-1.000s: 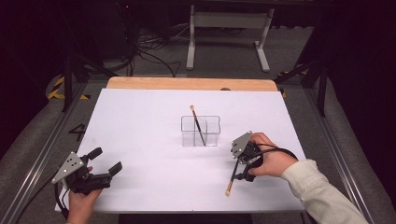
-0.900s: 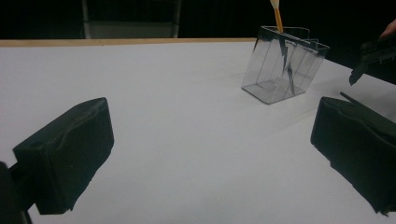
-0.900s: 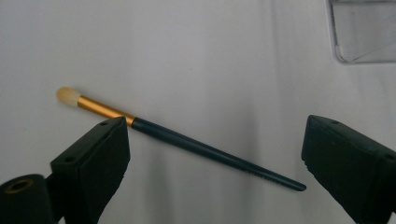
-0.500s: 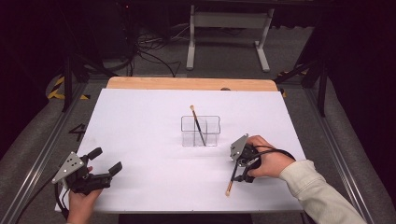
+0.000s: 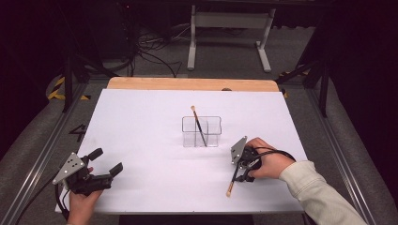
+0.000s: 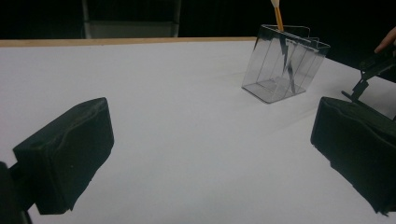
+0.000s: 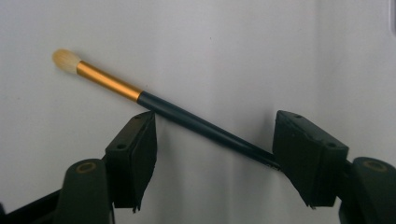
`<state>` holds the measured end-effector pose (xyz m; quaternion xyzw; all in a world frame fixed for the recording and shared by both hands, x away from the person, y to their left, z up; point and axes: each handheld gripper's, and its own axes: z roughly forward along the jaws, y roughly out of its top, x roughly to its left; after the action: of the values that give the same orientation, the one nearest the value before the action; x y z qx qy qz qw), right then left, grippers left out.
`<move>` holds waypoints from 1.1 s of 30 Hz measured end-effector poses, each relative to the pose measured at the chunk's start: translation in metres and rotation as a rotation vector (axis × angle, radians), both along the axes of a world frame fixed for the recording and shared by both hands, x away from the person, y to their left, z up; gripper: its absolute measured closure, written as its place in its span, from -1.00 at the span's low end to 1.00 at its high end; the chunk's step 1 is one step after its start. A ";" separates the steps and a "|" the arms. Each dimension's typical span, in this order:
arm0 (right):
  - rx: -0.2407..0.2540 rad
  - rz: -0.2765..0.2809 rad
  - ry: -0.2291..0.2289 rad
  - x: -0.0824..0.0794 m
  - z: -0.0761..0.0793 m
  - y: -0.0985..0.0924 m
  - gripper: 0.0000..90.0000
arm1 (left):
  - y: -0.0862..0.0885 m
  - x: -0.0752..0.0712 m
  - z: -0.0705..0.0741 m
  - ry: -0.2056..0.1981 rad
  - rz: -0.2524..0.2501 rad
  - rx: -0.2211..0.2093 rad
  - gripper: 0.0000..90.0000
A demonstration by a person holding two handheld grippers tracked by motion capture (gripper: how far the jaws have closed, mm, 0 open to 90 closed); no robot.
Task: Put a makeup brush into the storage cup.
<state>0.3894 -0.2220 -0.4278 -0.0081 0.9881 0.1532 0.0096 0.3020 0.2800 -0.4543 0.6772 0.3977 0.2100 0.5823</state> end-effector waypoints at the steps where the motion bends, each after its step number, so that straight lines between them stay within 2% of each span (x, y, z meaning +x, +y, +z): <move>1: 0.000 0.002 -0.001 0.000 0.000 0.000 -0.26 | 0.000 0.000 0.000 0.000 0.000 0.001 -0.99; 10: -0.013 0.018 0.007 -0.001 0.002 0.001 -0.01 | 0.000 0.000 0.000 0.000 0.001 0.002 -0.99; 13: -0.018 0.027 0.006 -0.003 0.004 0.001 0.25 | 0.000 0.000 0.000 0.000 0.001 0.001 -0.99; 17: -0.026 0.033 0.006 -0.004 0.005 0.002 0.31 | -0.001 0.000 0.001 -0.003 -0.005 0.007 -0.99; 21: -0.041 0.049 0.011 -0.005 0.006 0.003 0.51 | 0.000 0.000 0.000 0.000 -0.006 0.008 -0.99; 29: -0.081 0.085 0.011 -0.009 0.007 0.007 0.75 | -0.001 0.000 0.000 0.000 -0.002 0.004 -0.99; 33: -0.082 0.091 0.013 -0.010 0.007 0.008 0.81 | -0.001 0.000 0.000 0.003 0.000 0.000 -0.99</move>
<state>0.3793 -0.2138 -0.4208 -0.0525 0.9922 0.1128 -0.0042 0.3020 0.2792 -0.4541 0.6775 0.3986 0.2087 0.5819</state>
